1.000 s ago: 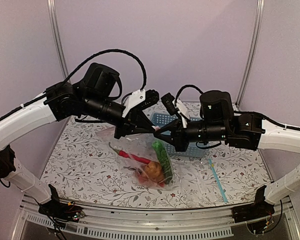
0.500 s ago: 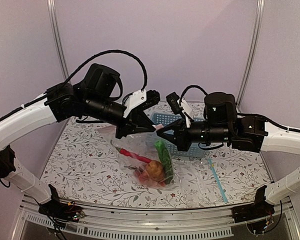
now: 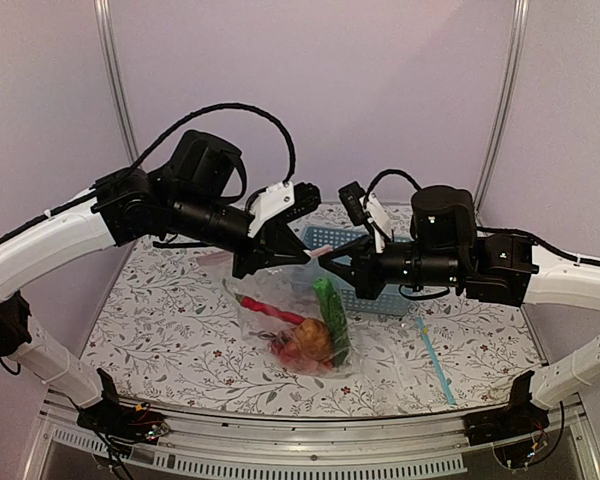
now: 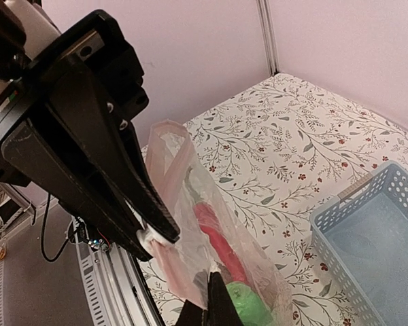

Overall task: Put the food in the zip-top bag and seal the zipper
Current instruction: Zip the zipper of the food storage bag.

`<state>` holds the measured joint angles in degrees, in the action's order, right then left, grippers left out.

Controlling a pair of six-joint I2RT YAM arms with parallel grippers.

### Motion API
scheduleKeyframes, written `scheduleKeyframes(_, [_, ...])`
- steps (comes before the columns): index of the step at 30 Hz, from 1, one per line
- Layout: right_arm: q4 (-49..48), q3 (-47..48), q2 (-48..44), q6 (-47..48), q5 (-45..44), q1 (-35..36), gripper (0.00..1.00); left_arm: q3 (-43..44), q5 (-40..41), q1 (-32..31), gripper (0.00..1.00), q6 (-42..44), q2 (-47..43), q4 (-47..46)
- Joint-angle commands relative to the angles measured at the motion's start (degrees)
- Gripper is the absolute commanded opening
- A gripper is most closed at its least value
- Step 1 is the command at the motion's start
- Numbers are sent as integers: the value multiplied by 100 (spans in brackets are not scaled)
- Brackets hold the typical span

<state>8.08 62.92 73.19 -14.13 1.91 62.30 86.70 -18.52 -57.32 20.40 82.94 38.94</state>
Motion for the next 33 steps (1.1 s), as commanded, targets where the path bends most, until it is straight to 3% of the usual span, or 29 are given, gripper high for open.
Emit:
scheduleKeyframes(1, [67, -87, -234, -124, -674, -92, 0, -116, 77, 36, 0, 61, -194, 305])
scheduleKeyframes(33, [385, -196, -333, -799, -1668, -558, 0, -353, 341, 403, 0, -43, -494, 347])
